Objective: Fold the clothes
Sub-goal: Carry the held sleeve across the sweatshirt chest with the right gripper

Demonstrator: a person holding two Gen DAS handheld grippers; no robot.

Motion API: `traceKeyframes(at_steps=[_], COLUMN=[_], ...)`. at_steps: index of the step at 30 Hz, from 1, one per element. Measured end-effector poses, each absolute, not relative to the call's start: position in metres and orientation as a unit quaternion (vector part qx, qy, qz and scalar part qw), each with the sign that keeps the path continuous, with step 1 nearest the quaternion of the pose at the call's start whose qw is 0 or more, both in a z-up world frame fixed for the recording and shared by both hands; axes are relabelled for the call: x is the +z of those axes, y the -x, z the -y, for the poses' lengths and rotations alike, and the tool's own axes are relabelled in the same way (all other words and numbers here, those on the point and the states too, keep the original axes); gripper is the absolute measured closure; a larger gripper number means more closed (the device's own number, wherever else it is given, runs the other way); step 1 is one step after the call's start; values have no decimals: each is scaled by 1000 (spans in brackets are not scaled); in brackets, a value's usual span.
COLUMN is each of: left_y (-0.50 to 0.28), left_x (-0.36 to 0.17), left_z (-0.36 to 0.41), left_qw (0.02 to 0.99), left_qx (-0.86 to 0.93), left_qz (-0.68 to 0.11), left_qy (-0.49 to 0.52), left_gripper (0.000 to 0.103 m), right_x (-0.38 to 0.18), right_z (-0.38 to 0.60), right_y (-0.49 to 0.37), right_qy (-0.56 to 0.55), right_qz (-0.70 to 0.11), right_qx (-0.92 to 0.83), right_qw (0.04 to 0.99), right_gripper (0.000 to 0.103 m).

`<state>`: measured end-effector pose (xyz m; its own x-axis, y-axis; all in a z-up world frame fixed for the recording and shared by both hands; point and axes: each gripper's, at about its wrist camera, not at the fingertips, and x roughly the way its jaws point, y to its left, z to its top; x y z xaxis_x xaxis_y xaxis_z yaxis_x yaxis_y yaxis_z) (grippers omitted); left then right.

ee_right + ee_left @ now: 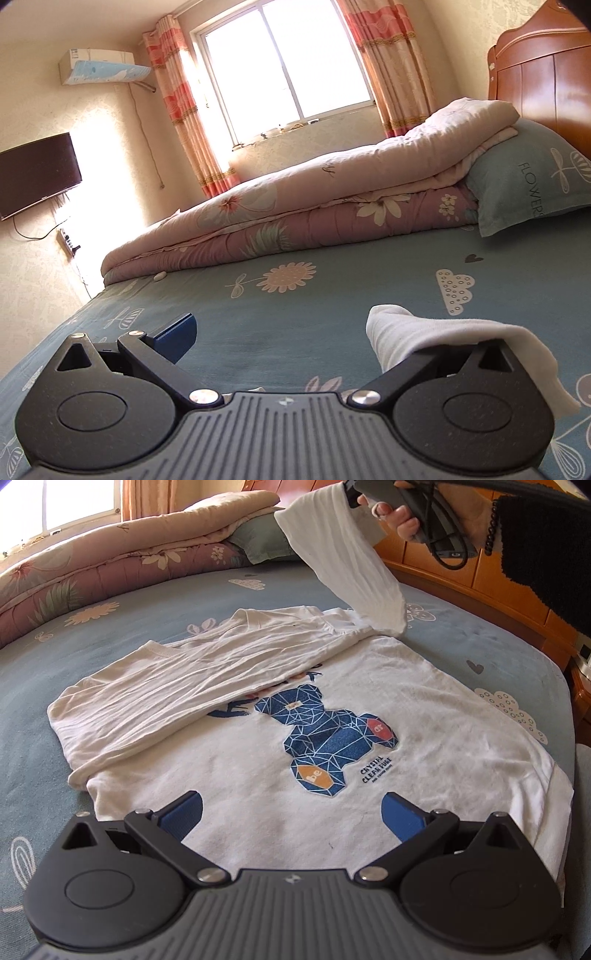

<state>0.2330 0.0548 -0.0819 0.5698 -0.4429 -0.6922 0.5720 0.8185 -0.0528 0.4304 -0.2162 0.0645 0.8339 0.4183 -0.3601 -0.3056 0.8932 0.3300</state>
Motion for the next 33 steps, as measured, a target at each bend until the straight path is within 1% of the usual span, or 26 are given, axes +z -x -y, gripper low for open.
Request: traceKeyframes(at_steps=[8,16,22,28,33], left_y=[-232,-230,-229,-229,-229], left_x=[-85,-92,-96,-96,-97], left_z=[-56,-56,-56,-55,-53], left_qw=[880,874,871,870,870], left_qx=[-287,-287,-288,-287,-286], left_qz=[-368,-380,-385,-388,-389], left_qy=[-91,-98,-100,-99,-101], left_gripper=[1,1,1,1,1], right_x=[52,0,-44,-54,-70], right_z=[166,125,106,83,77], right_y=[-444,-450,-451,-451,-451], right_qy=[-112,-92,-114,-87,-62], right_qz=[-238,-280,-315,-323,-354], right_qx=[233,245,246,271,273], right_qw=[936,924,909,902,892], right_gripper=[0,0,0,0,0])
